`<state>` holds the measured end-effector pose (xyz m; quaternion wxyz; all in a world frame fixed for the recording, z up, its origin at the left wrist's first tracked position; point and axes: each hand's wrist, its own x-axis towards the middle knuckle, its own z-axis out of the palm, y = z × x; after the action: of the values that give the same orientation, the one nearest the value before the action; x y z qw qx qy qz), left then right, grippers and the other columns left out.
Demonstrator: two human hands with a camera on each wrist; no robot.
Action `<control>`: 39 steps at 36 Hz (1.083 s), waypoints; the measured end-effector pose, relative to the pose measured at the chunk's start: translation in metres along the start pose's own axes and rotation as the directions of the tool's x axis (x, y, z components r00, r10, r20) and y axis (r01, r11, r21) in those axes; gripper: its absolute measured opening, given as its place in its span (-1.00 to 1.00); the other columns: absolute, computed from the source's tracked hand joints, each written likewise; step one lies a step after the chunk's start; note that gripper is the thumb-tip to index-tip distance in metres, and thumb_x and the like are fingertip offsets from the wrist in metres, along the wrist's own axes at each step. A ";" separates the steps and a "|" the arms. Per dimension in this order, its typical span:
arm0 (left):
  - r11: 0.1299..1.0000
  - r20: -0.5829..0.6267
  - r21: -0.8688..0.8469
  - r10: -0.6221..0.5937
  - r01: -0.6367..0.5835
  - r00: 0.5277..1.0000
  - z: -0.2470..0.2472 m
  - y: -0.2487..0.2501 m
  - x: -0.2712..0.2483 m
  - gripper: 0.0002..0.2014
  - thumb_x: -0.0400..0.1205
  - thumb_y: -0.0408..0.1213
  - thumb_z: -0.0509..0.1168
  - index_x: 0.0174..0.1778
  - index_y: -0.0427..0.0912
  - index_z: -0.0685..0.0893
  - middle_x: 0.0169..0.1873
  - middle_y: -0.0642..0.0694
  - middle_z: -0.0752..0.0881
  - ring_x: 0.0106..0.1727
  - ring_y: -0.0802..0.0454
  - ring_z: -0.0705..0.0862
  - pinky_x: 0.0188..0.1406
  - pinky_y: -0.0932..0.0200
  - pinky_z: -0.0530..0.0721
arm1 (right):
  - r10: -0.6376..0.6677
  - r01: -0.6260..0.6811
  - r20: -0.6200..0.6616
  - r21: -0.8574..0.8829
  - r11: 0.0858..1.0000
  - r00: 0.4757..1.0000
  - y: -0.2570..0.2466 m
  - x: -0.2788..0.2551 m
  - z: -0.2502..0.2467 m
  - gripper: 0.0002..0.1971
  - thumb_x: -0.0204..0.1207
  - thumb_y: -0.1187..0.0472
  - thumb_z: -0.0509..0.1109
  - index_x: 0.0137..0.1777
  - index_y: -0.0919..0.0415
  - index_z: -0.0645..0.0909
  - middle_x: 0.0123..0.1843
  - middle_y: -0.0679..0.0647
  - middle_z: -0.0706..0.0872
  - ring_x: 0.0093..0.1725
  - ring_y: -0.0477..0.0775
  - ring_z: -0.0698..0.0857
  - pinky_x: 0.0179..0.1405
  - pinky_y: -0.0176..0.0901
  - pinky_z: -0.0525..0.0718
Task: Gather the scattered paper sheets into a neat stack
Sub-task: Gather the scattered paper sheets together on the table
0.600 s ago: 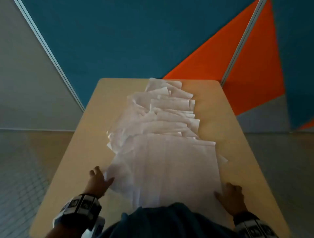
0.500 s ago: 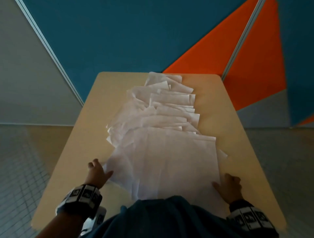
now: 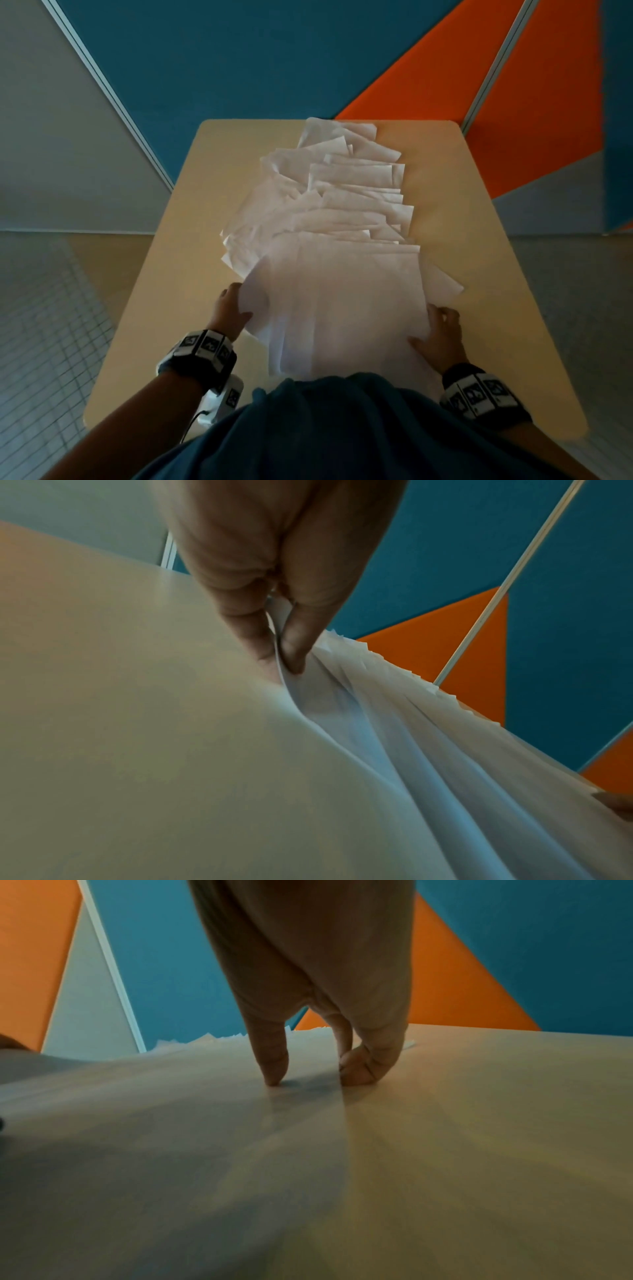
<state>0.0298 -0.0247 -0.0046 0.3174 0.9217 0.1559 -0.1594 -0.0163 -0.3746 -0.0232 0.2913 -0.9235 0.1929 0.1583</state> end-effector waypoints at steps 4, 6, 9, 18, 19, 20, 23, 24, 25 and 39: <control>1.000 0.000 0.015 0.018 -0.018 1.000 -0.003 0.005 0.007 -0.49 0.49 -0.45 0.37 0.35 -0.43 0.42 0.26 -0.49 0.56 0.28 -0.39 0.55 0.18 -0.10 0.51 | 0.017 -0.016 -0.027 0.009 1.000 0.999 -0.001 0.005 0.000 -0.25 0.34 0.26 0.53 0.50 0.31 0.26 0.47 0.37 0.26 0.43 0.38 0.30 0.41 0.12 0.36; 0.999 -0.021 -0.020 -0.032 0.031 0.999 -0.007 0.001 0.009 -0.55 0.52 -0.42 0.34 0.31 -0.45 0.44 0.22 -0.50 0.57 0.19 -0.43 0.60 0.13 -0.17 0.63 | 0.117 -0.119 -0.074 -0.022 0.993 0.990 0.002 0.007 -0.004 -0.24 0.32 0.21 0.56 0.44 0.43 0.28 0.46 0.44 0.31 0.45 0.40 0.27 0.39 0.14 0.33; 0.996 -0.021 -0.058 -0.073 0.072 0.997 -0.011 -0.008 0.008 -0.75 0.60 -0.43 0.23 0.14 -0.48 0.53 0.02 -0.55 0.66 0.00 -0.48 0.69 -0.03 -0.24 0.72 | 0.207 -0.212 -0.077 -0.054 0.976 0.975 0.010 0.008 -0.009 -0.27 0.34 0.15 0.55 0.36 0.52 0.30 0.42 0.49 0.35 0.46 0.41 0.25 0.41 0.14 0.28; 1.000 0.091 -0.006 -0.009 0.010 0.996 0.000 -0.006 0.012 -0.76 0.60 -0.46 0.21 -0.39 -0.19 0.49 -0.57 -0.12 0.59 -0.62 0.00 0.60 -0.41 0.18 0.58 | 0.109 -0.106 -0.027 0.092 0.990 0.994 -0.002 0.010 0.007 -0.31 0.29 0.24 0.59 0.31 0.50 0.33 0.33 0.39 0.41 0.30 0.34 0.40 0.28 0.19 0.50; 0.999 0.110 -0.036 -0.003 0.007 0.994 0.003 -0.005 0.014 -0.77 0.58 -0.49 0.23 -0.38 -0.17 0.49 -0.57 -0.08 0.58 -0.70 0.12 0.59 -0.38 0.15 0.61 | 0.098 -0.095 -0.025 0.093 0.991 0.995 -0.005 0.010 0.008 -0.33 0.30 0.24 0.58 0.31 0.49 0.33 0.32 0.39 0.43 0.29 0.34 0.41 0.25 0.17 0.52; 0.998 0.132 -0.067 0.000 0.009 0.991 0.006 -0.004 0.015 -0.78 0.56 -0.53 0.26 -0.36 -0.18 0.50 -0.56 -0.07 0.57 -0.76 0.22 0.57 -0.33 0.10 0.65 | 0.089 -0.087 -0.022 0.093 0.992 0.996 -0.007 0.010 0.009 -0.36 0.31 0.26 0.57 0.29 0.48 0.34 0.31 0.40 0.44 0.28 0.34 0.43 0.22 0.16 0.54; 0.990 0.180 -0.144 0.018 0.008 0.984 0.011 -0.003 0.019 -0.82 0.49 -0.60 0.33 -0.23 -0.24 0.53 -0.59 -0.05 0.59 -0.80 0.32 0.56 -0.49 0.23 0.68 | 0.091 -0.090 -0.010 0.099 0.991 0.996 -0.014 0.011 0.008 -0.45 0.37 0.29 0.51 0.25 0.49 0.36 0.28 0.42 0.47 0.25 0.36 0.53 0.15 0.11 0.55; 0.988 0.186 -0.157 0.029 0.000 0.982 0.011 -0.003 0.020 -0.81 0.48 -0.60 0.35 -0.22 -0.24 0.54 -0.68 0.03 0.62 -0.81 0.32 0.56 -0.55 0.32 0.64 | 0.094 -0.092 -0.009 0.110 0.990 0.996 -0.015 0.012 0.006 -0.47 0.38 0.28 0.50 0.25 0.49 0.36 0.28 0.42 0.49 0.25 0.36 0.54 0.15 0.09 0.54; 0.987 0.190 -0.163 0.042 -0.011 0.981 0.011 -0.002 0.021 -0.81 0.48 -0.56 0.38 -0.26 -0.21 0.54 -0.80 0.06 0.61 -0.81 0.32 0.56 -0.56 0.38 0.60 | 0.098 -0.095 -0.014 0.132 0.987 0.995 -0.016 0.013 0.004 -0.47 0.40 0.27 0.49 0.26 0.50 0.36 0.29 0.42 0.51 0.26 0.36 0.55 0.15 0.07 0.53; 0.999 0.049 -0.028 0.027 -0.026 0.998 -0.007 0.009 0.035 -0.73 0.62 -0.27 0.24 -0.43 -0.18 0.58 -0.61 -0.04 0.56 -0.82 0.37 0.52 -0.63 0.51 0.48 | 0.139 -0.108 -0.101 0.259 0.960 0.985 -0.014 0.040 -0.014 -0.61 0.61 0.30 0.21 0.40 0.46 0.37 0.41 0.43 0.53 0.37 0.41 0.52 0.31 0.09 0.47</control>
<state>0.0663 -0.0203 -0.0087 0.3358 0.9150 0.1380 -0.1760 0.0275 -0.3831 -0.0222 0.3844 -0.8727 0.2857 0.0955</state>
